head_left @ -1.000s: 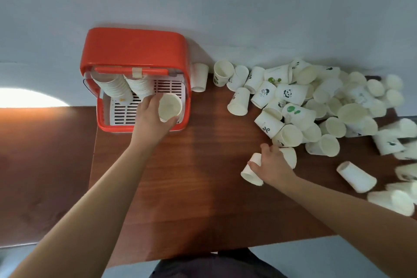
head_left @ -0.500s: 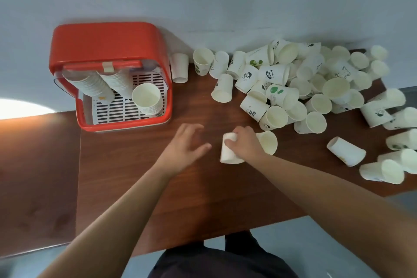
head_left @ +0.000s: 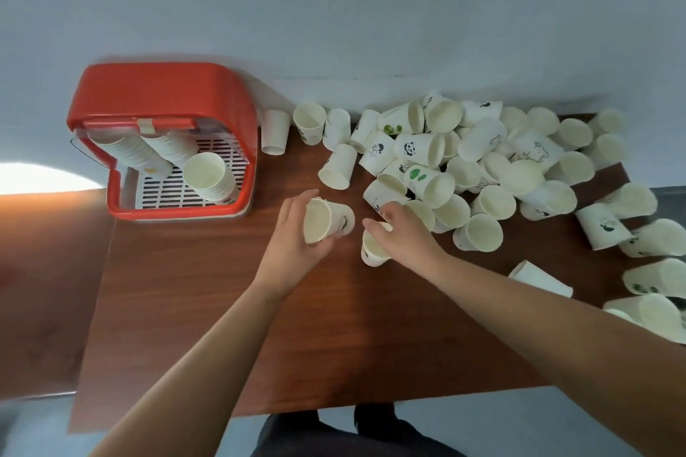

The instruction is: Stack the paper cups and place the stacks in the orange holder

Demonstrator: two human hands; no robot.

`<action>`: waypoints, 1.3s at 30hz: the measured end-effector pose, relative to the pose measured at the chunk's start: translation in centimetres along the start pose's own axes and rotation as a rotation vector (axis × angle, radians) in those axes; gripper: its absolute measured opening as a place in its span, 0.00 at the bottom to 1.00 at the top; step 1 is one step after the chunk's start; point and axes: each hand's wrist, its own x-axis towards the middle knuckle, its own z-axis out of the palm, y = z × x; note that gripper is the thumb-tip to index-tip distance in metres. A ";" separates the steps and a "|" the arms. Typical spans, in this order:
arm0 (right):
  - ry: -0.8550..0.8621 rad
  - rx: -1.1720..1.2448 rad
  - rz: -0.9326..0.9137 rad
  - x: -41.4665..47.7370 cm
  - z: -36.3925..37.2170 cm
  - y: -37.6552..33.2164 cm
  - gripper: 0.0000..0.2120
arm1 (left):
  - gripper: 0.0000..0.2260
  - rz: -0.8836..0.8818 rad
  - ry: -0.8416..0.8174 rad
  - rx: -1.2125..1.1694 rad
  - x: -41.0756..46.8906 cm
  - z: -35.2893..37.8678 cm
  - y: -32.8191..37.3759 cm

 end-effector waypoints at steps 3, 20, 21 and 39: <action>-0.129 -0.219 -0.219 0.9 -1.3 2.2 0.41 | 0.35 -0.206 0.148 -0.028 -0.5 -0.2 0.5; -0.239 -0.616 -0.551 1.9 -0.2 -2.3 0.32 | 0.35 -0.473 0.421 -0.059 -3.6 -3.4 0.5; -0.231 -0.556 -0.542 2.0 -0.7 -3.8 0.33 | 0.35 -0.458 0.447 -0.060 -3.2 -4.3 0.4; 0.090 -0.054 -0.530 6.9 2.9 -20.0 0.35 | 0.35 -0.197 0.167 0.242 6.9 -15.6 -9.4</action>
